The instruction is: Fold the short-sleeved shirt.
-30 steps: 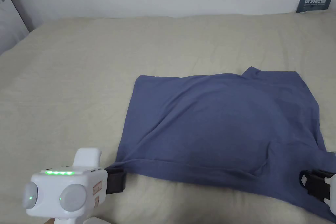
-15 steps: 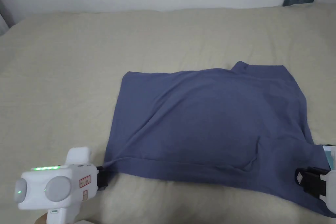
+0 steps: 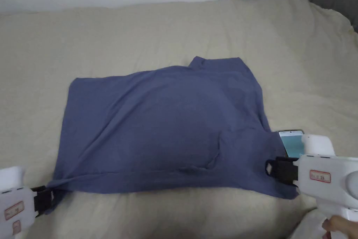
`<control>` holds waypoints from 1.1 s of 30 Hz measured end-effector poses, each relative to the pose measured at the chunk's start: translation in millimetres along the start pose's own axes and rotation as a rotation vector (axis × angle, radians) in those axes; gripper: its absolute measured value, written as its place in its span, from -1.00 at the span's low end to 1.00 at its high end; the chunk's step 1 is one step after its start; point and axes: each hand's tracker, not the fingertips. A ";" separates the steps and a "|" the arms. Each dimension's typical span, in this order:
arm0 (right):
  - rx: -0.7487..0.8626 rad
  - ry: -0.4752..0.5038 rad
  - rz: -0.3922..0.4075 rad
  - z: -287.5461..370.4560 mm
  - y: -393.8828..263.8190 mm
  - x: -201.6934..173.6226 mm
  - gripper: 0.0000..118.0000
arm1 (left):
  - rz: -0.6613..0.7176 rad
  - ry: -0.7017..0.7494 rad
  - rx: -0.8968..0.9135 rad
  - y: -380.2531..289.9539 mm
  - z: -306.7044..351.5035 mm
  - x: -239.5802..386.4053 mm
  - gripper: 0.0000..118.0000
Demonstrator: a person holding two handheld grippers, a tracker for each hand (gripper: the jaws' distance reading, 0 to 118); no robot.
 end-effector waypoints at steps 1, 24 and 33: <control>-0.030 0.019 -0.017 -2.9 2.3 3.9 0.88 | 0.001 0.003 0.001 0.1 0.2 0.2 -0.90; -0.219 -0.169 0.016 -67.5 -6.7 27.7 0.03 | 0.036 -0.003 -0.023 0.8 -1.4 -3.9 -0.90; -0.159 -0.133 0.063 -46.3 0.4 21.4 -0.82 | 0.029 0.001 -0.019 1.9 9.3 4.9 -0.90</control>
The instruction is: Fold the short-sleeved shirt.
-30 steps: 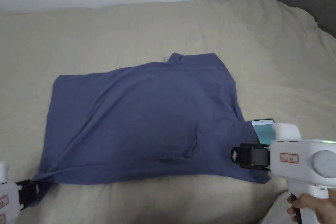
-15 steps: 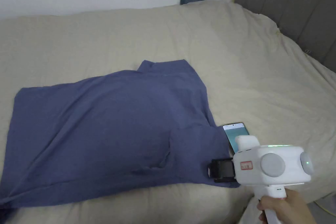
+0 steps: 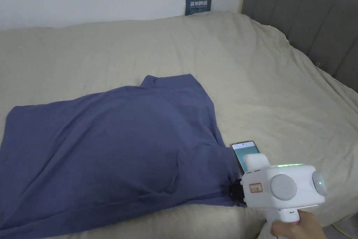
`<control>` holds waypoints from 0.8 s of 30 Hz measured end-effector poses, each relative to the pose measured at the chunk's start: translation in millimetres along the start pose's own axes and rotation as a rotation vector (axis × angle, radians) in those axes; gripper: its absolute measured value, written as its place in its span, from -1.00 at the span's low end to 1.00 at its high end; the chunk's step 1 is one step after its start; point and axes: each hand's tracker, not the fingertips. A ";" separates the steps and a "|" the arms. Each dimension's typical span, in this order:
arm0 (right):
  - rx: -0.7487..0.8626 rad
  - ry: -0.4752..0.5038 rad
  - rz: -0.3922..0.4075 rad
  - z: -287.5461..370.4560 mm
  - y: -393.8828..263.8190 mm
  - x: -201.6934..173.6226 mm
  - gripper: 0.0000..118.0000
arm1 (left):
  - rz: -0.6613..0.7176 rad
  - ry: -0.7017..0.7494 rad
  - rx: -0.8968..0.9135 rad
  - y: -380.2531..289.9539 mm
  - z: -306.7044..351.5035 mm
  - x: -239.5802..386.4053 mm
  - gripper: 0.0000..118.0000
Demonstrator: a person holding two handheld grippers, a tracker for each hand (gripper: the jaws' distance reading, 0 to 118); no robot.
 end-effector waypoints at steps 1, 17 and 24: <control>-0.005 -0.019 0.027 0.6 2.5 -3.3 -0.82 | -0.002 -0.004 0.002 1.3 1.7 0.3 -0.90; 0.077 -0.001 0.090 6.3 137.8 -27.3 -0.82 | -0.086 0.027 0.077 102.2 -19.4 1.9 -0.90; -0.014 0.015 0.086 -49.8 180.4 -33.8 -0.12 | -0.143 0.049 0.032 146.6 -78.9 8.0 -0.83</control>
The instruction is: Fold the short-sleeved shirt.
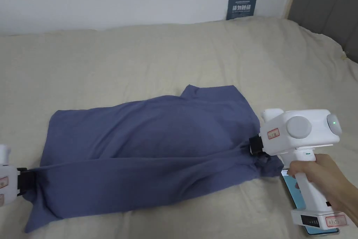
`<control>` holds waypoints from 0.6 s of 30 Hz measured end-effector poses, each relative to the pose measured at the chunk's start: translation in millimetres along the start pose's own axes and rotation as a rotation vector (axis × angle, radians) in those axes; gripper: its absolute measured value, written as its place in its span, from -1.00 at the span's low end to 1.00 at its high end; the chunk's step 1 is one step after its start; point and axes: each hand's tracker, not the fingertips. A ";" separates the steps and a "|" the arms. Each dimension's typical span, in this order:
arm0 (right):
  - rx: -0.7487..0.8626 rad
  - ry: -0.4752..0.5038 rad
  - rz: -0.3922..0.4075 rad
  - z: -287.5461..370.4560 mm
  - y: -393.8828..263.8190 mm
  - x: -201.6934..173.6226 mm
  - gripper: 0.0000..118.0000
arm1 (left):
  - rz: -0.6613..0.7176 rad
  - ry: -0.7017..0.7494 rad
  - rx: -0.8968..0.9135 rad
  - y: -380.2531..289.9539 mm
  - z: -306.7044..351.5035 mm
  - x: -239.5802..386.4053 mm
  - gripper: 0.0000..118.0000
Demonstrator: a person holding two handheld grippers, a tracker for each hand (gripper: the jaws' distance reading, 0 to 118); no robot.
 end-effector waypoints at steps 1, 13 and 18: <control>-0.008 -0.004 0.008 -3.7 1.4 0.9 0.39 | -0.026 0.015 -0.010 1.9 -6.9 1.3 -0.64; 0.172 0.056 -0.018 49.9 -20.2 12.6 0.93 | 0.103 -0.056 0.089 -16.7 37.1 -9.7 0.75; 0.247 0.111 0.012 87.8 -57.2 -4.9 0.58 | 0.121 -0.086 0.173 -48.8 90.1 -5.4 -0.21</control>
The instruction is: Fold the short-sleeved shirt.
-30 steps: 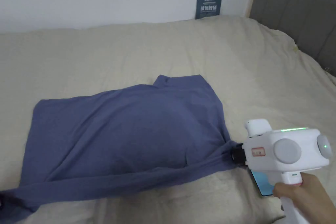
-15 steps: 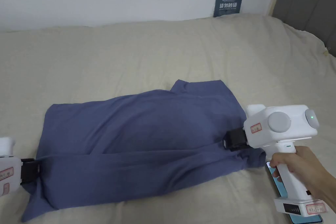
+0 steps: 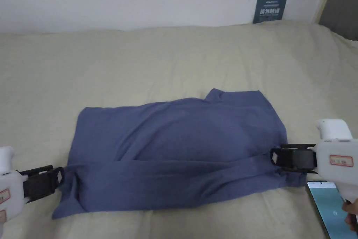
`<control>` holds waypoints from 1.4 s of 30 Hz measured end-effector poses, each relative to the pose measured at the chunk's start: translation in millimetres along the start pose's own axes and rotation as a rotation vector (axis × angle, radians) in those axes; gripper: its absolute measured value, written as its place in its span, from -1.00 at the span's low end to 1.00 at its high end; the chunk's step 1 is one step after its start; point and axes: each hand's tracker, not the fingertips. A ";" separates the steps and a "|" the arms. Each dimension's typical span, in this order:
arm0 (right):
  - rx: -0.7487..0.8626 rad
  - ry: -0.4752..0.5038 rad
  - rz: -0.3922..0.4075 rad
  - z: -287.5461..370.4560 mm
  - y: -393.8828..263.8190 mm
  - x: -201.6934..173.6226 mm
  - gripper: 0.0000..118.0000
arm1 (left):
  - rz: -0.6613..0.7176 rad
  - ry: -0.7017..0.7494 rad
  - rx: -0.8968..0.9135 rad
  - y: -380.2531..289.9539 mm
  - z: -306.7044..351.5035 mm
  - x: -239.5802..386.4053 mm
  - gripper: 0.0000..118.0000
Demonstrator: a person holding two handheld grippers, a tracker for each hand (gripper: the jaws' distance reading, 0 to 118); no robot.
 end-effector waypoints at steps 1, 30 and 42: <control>0.025 -0.002 0.007 4.7 -7.4 -5.1 0.14 | 0.011 -0.007 0.012 -5.6 6.1 0.5 -0.53; -0.097 -0.031 -0.074 -22.9 -77.7 -3.8 -0.94 | 0.065 0.070 -0.230 -55.2 -116.8 6.1 0.03; -0.090 -0.045 -0.129 -29.5 -77.6 24.5 -0.87 | 0.059 0.062 -0.191 -53.2 -102.5 8.8 -0.77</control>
